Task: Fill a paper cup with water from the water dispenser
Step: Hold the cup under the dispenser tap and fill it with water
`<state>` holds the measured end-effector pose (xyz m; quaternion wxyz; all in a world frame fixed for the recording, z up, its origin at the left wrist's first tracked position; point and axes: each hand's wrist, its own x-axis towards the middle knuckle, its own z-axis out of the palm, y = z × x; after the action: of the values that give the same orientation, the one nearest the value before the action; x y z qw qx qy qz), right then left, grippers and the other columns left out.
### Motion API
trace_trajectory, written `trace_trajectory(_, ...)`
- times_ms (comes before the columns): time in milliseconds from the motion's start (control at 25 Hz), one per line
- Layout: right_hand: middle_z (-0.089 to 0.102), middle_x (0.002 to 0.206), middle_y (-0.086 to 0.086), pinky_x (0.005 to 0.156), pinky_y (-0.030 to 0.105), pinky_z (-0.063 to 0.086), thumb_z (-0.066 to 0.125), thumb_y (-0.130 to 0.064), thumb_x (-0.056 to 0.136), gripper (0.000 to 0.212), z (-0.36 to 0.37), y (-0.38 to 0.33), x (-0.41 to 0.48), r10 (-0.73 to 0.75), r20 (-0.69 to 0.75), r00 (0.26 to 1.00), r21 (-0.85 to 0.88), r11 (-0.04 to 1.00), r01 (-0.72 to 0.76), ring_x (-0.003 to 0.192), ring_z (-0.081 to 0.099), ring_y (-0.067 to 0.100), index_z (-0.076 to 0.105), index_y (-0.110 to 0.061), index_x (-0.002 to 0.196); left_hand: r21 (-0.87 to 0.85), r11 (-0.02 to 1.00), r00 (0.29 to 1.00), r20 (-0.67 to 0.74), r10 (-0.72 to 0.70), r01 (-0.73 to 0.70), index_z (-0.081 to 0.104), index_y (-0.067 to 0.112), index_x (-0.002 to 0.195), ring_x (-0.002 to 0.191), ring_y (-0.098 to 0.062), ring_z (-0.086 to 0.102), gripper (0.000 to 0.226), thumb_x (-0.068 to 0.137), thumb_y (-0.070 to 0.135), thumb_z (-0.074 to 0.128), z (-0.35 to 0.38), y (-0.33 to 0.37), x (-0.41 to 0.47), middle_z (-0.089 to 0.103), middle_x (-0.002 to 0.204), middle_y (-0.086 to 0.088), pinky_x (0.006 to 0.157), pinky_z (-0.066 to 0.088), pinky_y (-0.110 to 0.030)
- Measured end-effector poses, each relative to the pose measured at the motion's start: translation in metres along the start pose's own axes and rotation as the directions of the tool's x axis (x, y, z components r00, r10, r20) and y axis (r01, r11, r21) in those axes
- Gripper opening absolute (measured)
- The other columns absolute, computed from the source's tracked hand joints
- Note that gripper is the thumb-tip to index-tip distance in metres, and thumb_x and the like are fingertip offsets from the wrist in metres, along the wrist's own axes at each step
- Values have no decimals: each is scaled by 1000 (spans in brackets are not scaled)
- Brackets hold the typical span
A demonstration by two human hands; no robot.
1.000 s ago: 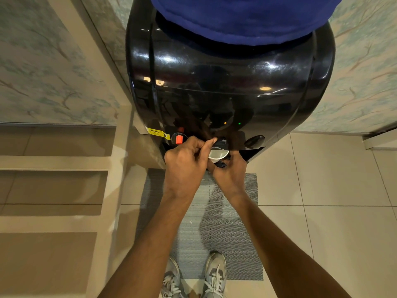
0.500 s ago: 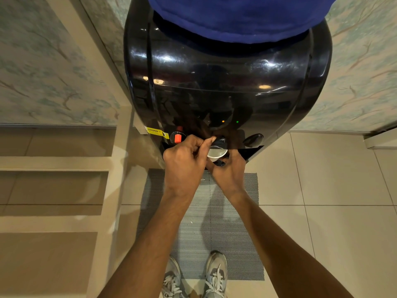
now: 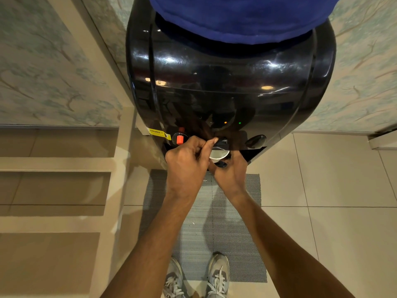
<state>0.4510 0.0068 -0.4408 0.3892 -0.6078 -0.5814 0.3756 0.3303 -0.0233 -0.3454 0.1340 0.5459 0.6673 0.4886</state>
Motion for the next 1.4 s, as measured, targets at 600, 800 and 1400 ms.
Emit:
trace_trajectory(600,78,110,0,82,44,65,93,-28,76,63,0,-2,-1,41,10,999,20,999,-42,99,76,18,63,-17,130,-8,1000,1000,7,-7,7,74,6,81,53,-7,69,19,91,22,79,0,1,1,71,60,3,54,56,-26)
trace_trajectory(800,78,109,-3,82,37,65,94,-27,76,63,0,-5,-1,14,-18,1000,18,1000,-13,97,76,12,64,-16,130,2,1000,1000,16,-12,12,74,5,81,53,-7,70,21,91,23,79,-1,1,1,71,60,2,54,55,-24)
trace_trajectory(1400,77,105,-7,78,22,63,94,-26,76,66,0,-6,-2,4,-10,1000,50,999,-3,94,76,7,61,-17,132,14,1000,1000,13,2,-2,73,3,79,51,-9,68,20,91,19,80,-1,3,1,70,58,1,53,54,-24)
